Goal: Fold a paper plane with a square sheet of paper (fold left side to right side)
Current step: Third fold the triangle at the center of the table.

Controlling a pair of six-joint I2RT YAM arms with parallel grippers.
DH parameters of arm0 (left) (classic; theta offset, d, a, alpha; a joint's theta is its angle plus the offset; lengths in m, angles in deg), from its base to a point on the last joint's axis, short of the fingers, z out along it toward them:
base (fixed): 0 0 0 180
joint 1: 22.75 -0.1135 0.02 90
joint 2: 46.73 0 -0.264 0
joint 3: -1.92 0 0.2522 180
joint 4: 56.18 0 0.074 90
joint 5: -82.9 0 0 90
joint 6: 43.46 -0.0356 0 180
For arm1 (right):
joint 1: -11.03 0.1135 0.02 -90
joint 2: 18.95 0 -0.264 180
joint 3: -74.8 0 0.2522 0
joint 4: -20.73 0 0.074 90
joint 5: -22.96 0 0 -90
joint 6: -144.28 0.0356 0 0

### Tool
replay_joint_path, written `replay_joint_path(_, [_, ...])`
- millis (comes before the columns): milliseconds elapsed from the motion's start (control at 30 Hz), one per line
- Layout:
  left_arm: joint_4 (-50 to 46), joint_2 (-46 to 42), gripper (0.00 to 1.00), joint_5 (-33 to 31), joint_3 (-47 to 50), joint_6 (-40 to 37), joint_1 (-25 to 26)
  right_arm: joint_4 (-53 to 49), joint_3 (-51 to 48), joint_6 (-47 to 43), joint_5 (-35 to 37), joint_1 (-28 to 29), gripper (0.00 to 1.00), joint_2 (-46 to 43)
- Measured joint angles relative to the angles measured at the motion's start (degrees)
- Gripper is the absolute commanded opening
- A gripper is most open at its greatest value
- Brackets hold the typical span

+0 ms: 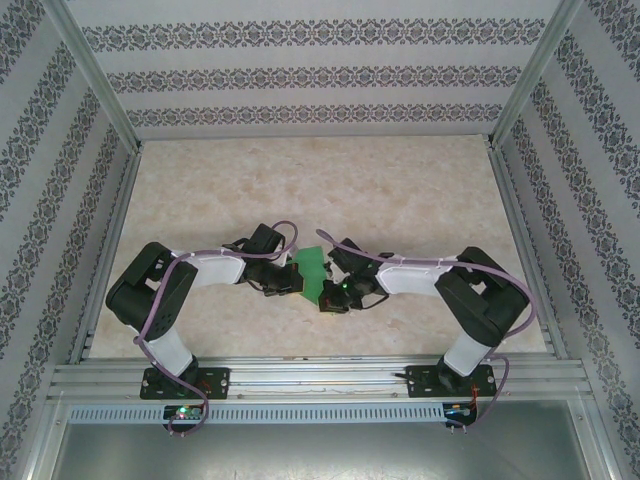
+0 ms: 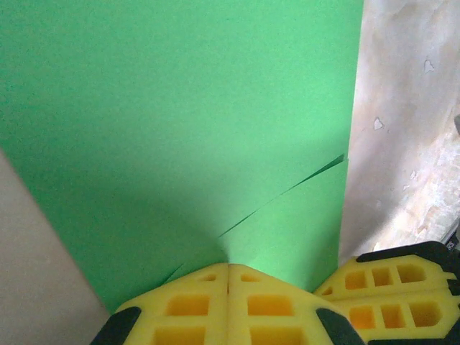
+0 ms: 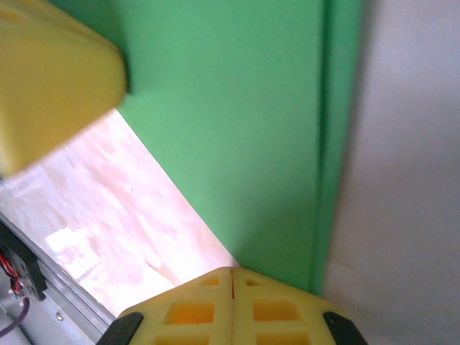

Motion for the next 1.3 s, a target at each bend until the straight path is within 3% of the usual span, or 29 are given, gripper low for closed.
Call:
replay_joint_path(167, [0.28,0.00,0.09,0.31,-0.02,0.04,0.00,-5.64,-1.42,-1.55,0.50,-1.51,0.02,-4.20])
replay_joint_path(400, [0.85,-1.64,0.37,0.74,-1.22,1.68,-0.04,-6.67,-1.44,-9.29,0.92,-8.15,0.34,-11.98])
replay_joint_path(600, [1.92,-9.27,0.46,-1.86,-1.38,1.99,-2.80,-0.24,-1.16,-17.57,0.59,-10.34,0.50,-11.87])
replay_joint_path(800, [4.37,-14.93,0.47,-5.05,2.43,3.28,-7.54,5.35,2.14,-23.30,-2.12,-10.34,0.52,-4.87])
replay_joint_path(1000, [4.68,-14.67,0.47,-5.14,4.94,4.81,-8.11,7.93,3.65,-25.31,-3.30,-10.05,0.50,1.20])
replay_joint_path(1200, [5.05,-13.16,0.47,-4.72,4.94,4.85,-8.39,9.22,4.50,-25.51,-5.18,-9.35,0.33,4.31])
replay_joint_path(1300, [5.05,-12.98,0.47,-4.70,4.94,4.85,-8.41,9.27,4.61,-25.42,-6.12,-9.31,0.20,4.63])
